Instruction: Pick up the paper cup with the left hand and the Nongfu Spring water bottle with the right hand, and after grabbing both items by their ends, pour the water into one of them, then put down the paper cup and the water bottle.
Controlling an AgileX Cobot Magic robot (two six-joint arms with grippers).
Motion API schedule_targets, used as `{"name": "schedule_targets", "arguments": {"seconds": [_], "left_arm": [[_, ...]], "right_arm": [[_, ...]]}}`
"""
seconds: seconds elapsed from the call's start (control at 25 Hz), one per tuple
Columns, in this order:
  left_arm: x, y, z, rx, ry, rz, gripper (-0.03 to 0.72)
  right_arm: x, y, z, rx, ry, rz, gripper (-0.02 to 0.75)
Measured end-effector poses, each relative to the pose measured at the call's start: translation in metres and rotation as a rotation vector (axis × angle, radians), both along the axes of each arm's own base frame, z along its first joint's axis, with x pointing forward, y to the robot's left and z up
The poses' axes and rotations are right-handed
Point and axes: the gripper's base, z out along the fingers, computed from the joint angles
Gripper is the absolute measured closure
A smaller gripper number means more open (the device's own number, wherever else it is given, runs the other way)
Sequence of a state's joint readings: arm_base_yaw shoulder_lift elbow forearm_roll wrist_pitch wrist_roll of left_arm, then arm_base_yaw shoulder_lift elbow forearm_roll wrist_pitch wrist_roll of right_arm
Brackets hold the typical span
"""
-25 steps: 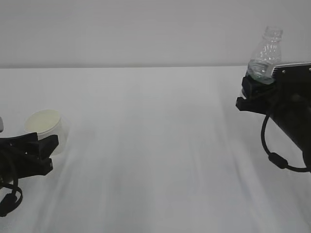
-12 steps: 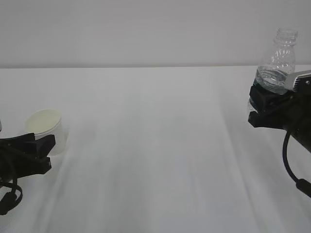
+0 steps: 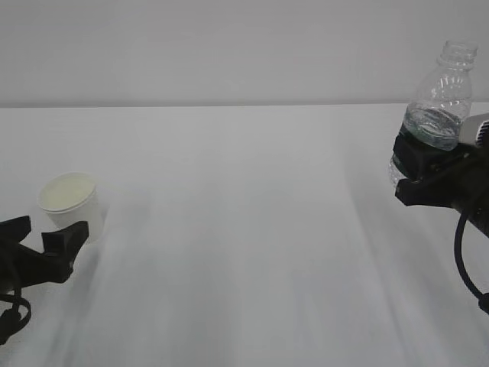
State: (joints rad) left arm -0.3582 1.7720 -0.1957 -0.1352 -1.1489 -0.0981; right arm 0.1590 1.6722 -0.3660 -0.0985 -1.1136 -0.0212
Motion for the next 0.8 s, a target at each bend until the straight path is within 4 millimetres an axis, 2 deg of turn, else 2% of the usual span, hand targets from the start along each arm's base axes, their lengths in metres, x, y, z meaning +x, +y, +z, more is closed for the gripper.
{"name": "schedule_targets", "arguments": {"seconds": [0.28, 0.56, 0.8], "left_arm": [[-0.003, 0.015, -0.016, 0.027, 0.076, 0.163, -0.002], [0.014, 0.009, -0.032, 0.044, 0.102, 0.161, -0.001], [0.029, 0.0, -0.044, 0.052, 0.106, 0.12, 0.044]], "right_arm": [[0.0, 0.0, 0.0, -0.001, -0.001, 0.004, 0.374], [0.0, 0.0, 0.0, -0.002, -0.001, 0.006, 0.374], [0.0, 0.001, 0.0, -0.003, -0.001, 0.007, 0.375]]}}
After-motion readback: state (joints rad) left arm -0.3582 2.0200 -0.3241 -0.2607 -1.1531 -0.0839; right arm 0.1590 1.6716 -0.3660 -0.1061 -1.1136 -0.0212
